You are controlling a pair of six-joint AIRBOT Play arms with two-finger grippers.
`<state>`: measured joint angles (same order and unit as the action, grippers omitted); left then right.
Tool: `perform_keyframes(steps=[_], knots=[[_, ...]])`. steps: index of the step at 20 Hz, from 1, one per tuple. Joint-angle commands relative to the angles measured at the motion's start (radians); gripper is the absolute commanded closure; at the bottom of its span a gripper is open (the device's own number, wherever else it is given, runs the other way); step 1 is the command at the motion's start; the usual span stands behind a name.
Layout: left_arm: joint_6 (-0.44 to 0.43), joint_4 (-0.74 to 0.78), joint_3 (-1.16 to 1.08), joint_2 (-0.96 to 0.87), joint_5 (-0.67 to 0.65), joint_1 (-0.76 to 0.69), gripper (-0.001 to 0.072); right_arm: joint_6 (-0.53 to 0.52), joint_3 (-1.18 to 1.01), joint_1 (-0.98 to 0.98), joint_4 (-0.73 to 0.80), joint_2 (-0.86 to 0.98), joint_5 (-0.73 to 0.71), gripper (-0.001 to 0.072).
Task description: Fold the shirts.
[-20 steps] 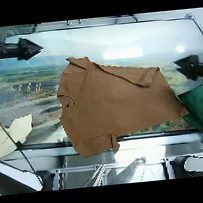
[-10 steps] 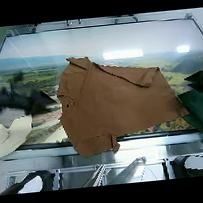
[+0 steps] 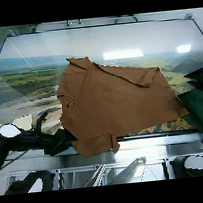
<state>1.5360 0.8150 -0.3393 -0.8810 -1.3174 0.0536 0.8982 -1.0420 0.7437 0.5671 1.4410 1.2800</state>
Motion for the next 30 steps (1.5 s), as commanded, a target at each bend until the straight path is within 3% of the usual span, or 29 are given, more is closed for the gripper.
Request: perform_keyframes(steps=[1,6,7,10,14,18,23,30], knots=[[0.045,0.010,0.059,-0.045,0.089,-0.062,0.0007,-0.002,-0.001,0.000,-0.023,-0.001,0.005,0.0205],[-0.036,-0.048,-0.001,-0.270,0.261,-0.175,0.0023,-0.009,-0.001,0.000,-0.023,-0.001,0.012,0.0205],[-0.040,-0.048,-0.031,-0.314,0.289,-0.188,0.0139,-0.009,-0.001,0.000,-0.023,-0.001,0.015,0.0204],[-0.111,-0.047,-0.143,-0.416,0.325,-0.192,0.0681,-0.008,-0.001,0.000,-0.018,-0.001,0.031,0.0205],[-0.109,0.053,-0.254,-0.461,0.267,-0.182,0.0677,0.069,0.000,-0.023,0.152,0.010,0.030,0.0205],[-0.104,0.117,-0.301,-0.461,0.228,-0.080,0.0676,0.142,0.064,-0.111,0.293,0.053,0.001,0.0205],[-0.176,0.119,-0.375,-0.461,0.184,0.077,0.0677,0.255,0.131,-0.128,0.507,0.074,-0.008,0.0205],[-0.230,0.131,-0.451,-0.461,0.173,0.140,0.0676,0.264,0.212,-0.233,0.459,0.074,0.019,0.0205]])
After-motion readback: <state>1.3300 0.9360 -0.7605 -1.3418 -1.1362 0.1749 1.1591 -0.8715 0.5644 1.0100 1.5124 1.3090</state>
